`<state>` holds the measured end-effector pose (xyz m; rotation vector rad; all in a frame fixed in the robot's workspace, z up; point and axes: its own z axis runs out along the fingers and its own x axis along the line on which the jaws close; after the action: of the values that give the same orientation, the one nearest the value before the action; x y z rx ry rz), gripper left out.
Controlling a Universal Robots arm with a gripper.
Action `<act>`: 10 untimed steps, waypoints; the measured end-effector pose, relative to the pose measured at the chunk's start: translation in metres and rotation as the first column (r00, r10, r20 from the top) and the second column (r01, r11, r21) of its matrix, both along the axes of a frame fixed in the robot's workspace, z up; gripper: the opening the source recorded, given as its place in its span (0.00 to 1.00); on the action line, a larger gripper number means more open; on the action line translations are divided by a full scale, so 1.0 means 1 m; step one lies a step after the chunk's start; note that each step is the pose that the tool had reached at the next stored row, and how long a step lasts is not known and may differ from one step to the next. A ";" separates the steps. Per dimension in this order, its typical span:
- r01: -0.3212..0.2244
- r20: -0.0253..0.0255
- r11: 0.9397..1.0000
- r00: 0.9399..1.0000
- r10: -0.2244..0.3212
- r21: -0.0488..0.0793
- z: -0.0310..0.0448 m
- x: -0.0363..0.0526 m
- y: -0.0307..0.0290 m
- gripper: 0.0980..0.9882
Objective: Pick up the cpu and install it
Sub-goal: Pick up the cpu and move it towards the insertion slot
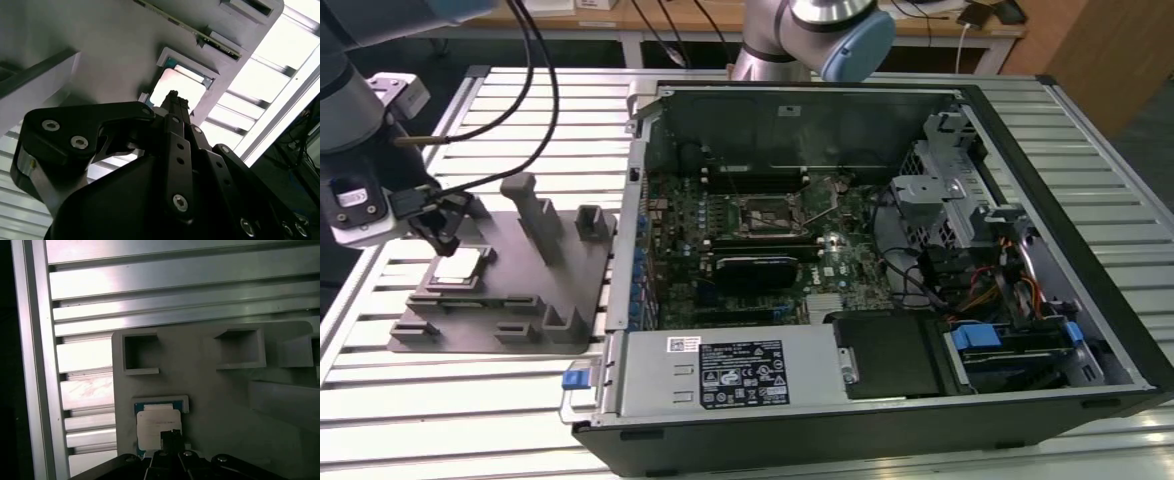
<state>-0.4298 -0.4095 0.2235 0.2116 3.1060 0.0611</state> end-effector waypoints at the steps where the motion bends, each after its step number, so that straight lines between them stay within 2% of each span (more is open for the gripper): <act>1: 0.000 0.000 1.000 1.000 0.000 0.000 -0.0018 -0.0003 0.0001 0.01; 10: 0.000 0.000 1.000 1.000 0.000 0.003 -0.0150 -0.0018 0.0001 0.01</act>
<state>-0.4316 -0.4094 0.2085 0.2117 3.1063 0.0652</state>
